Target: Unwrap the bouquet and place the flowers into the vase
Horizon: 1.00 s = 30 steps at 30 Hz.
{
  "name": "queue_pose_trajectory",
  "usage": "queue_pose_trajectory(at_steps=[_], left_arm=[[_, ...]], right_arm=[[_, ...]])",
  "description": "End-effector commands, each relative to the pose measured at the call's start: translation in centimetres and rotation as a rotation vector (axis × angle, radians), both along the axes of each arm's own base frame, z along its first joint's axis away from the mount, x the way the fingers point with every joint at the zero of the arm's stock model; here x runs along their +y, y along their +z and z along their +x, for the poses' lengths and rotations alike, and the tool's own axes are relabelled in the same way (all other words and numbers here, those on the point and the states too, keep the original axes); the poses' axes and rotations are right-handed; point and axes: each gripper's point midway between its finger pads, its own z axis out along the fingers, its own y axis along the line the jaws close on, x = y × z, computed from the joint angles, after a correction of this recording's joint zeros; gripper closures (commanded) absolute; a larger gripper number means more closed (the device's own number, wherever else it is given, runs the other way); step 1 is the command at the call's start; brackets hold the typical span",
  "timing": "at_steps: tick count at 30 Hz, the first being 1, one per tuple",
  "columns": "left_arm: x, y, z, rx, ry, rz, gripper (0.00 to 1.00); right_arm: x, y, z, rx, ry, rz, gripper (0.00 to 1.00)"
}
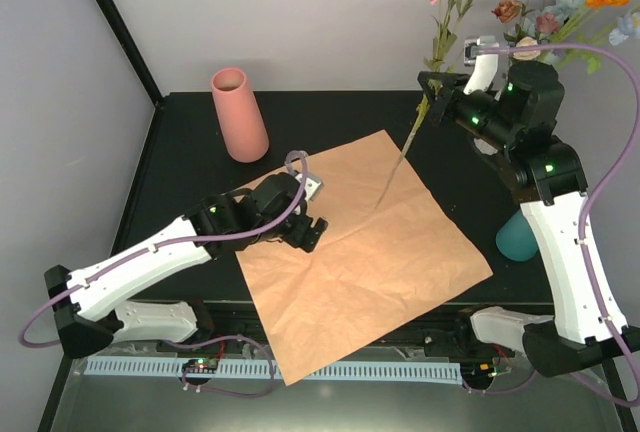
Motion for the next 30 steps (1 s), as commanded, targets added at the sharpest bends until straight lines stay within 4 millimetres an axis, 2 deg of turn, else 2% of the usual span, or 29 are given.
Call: queue_pose_trajectory(at_steps=[1,7,10,13,18,26,30], left_arm=[[4.6,0.1,2.1,-0.061,0.166,0.053,0.01],[10.0,-0.5,5.1,-0.097,0.335,0.056,0.01],[13.0,-2.6,6.1,-0.081,0.44,0.035,0.01],[14.7,-3.8,6.4,-0.092,0.491,-0.016,0.01],[15.4,-5.0,6.3,-0.134,0.511,-0.071,0.01],[14.5,-8.3,5.4,-0.103,0.433,-0.081,0.01],[14.3,-8.0,5.4,-0.155,0.401,-0.104,0.01]], right_arm=[[-2.8,2.6,1.0,-0.139,-0.159,-0.165,0.98],[-6.0,5.6,1.5,-0.266,-0.335,-0.32,0.99],[-8.4,6.8,1.8,-0.302,-0.463,-0.402,0.98],[-10.9,8.4,1.9,-0.32,-0.607,-0.445,0.99],[-15.0,10.5,2.6,-0.305,-0.815,-0.408,0.98],[-21.3,10.6,6.5,-0.232,-0.981,-0.31,0.97],[-22.6,11.5,8.8,-0.263,-1.027,-0.328,0.93]])
